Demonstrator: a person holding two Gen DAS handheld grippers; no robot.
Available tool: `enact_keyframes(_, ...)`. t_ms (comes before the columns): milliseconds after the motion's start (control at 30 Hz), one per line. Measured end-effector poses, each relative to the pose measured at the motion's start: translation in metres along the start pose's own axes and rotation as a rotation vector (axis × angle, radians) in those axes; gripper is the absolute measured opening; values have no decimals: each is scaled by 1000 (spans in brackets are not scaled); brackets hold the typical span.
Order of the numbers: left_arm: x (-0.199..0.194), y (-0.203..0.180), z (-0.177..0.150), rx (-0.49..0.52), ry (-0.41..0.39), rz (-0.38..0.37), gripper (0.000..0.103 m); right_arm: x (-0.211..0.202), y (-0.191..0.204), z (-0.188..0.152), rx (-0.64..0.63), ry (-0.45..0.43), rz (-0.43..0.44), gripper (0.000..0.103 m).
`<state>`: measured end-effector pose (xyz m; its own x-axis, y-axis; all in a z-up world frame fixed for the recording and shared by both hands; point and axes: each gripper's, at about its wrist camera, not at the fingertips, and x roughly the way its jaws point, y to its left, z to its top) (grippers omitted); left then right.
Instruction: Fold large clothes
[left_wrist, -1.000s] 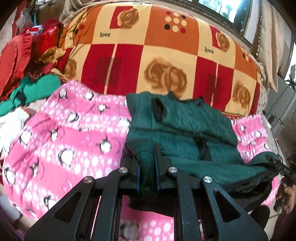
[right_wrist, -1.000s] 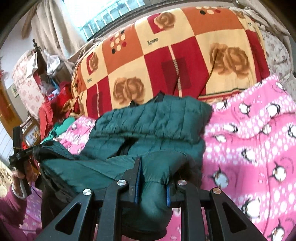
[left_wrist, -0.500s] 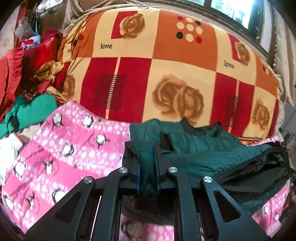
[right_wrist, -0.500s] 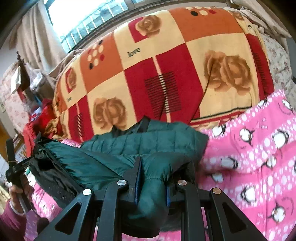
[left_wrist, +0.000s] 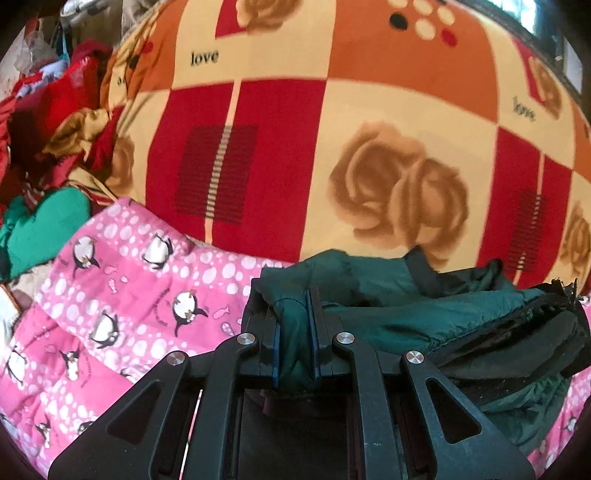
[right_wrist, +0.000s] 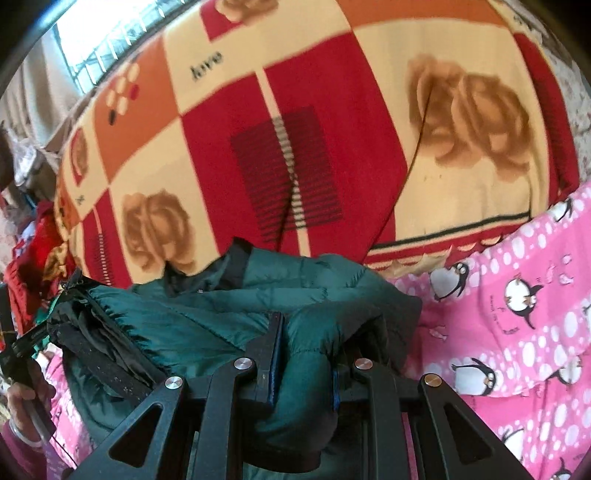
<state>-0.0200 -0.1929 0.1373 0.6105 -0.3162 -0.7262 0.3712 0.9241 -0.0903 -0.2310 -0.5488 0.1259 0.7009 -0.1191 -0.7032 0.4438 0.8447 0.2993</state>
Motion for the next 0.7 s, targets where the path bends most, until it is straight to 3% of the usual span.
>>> enact_keyframes(233, 33, -6, -2, 6, 29, 25, 12, 41, -10, 0, 49, 35, -29, 18)
enact_keyframes(367, 37, -1, 1, -48, 25, -23, 16, 62, -12, 0, 88, 57, -59, 18)
enact_keyframes(433, 26, 7, 4, -88, 8, -80, 24, 68, -10, 0, 96, 94, -76, 18)
enact_keyframes(467, 22, 9, 4, -94, -1, -94, 33, 71, -8, 0, 88, 96, -85, 18)
enact_keyframes(567, -3, 18, 7, -106, -67, -80, 77, 75, -10, 3, 106, 110, -86, 19)
enact_keyframes(633, -25, 27, 7, -135, -150, -95, 79, 77, -11, 5, 126, 120, -82, 21)
enact_keyframes(700, -33, 28, 6, -138, -162, -105, 79, 76, -11, 7, 140, 122, -81, 24)
